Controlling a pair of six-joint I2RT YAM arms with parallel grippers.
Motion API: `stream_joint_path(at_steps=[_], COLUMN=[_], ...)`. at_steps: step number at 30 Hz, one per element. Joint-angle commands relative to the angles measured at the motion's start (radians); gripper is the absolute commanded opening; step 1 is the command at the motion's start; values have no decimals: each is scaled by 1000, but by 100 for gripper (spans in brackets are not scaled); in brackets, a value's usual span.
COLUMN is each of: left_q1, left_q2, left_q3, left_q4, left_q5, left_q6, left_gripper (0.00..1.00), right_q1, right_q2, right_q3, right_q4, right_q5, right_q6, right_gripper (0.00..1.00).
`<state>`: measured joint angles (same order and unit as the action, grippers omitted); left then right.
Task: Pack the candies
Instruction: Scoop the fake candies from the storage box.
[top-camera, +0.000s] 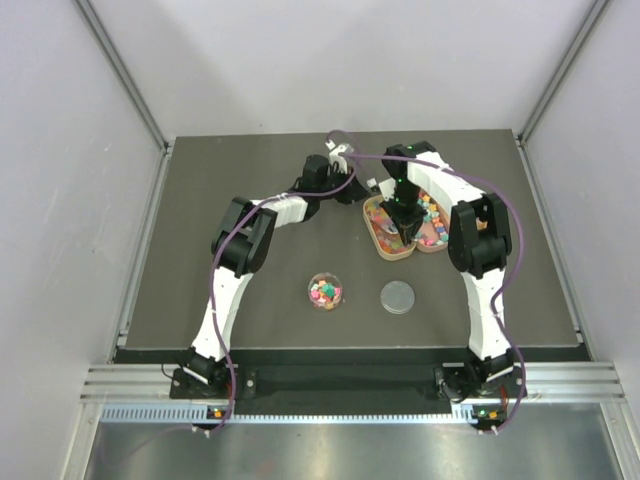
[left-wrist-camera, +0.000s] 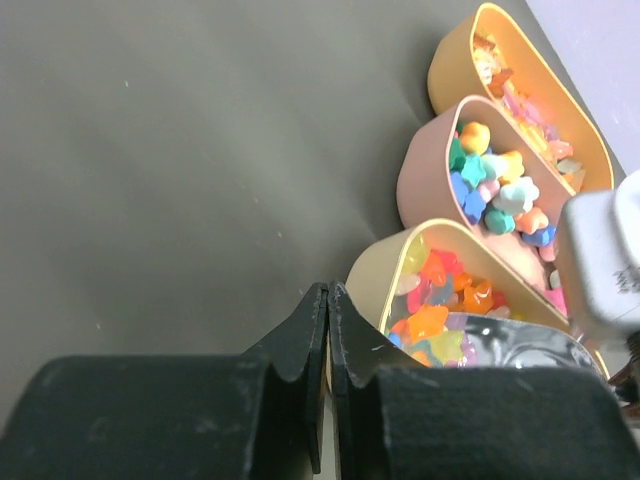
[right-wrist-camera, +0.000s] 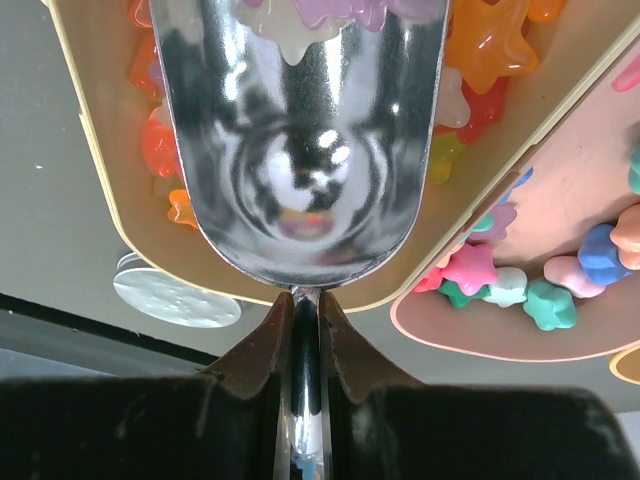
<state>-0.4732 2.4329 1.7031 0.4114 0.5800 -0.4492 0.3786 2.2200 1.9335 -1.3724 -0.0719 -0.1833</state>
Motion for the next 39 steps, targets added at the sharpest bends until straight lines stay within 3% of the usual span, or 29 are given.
stream_joint_path(at_steps=[1, 8, 16, 21, 31, 39], left_q1=[-22, -21, -13, -2, 102, 217], left_q2=[-75, -129, -199, -248, -391, -497], left_q3=[-14, -48, -95, -99, -198, -215], left_q4=[56, 0, -58, -126, -285, -443], left_q5=[47, 52, 64, 57, -3, -23], left_q6=[33, 84, 122, 170, 277, 386], left_gripper=[7, 6, 6, 6, 11, 12], right_q1=[0, -13, -53, -87, -72, -41], right_q2=[26, 61, 32, 52, 24, -123], right_q3=[53, 108, 7, 31, 122, -137], right_q4=[73, 56, 44, 41, 95, 229], right_q5=[-40, -78, -132, -155, -180, -187], right_q6=[-8, -28, -25, -41, -94, -113], right_gripper=[0, 0, 0, 0, 0, 0])
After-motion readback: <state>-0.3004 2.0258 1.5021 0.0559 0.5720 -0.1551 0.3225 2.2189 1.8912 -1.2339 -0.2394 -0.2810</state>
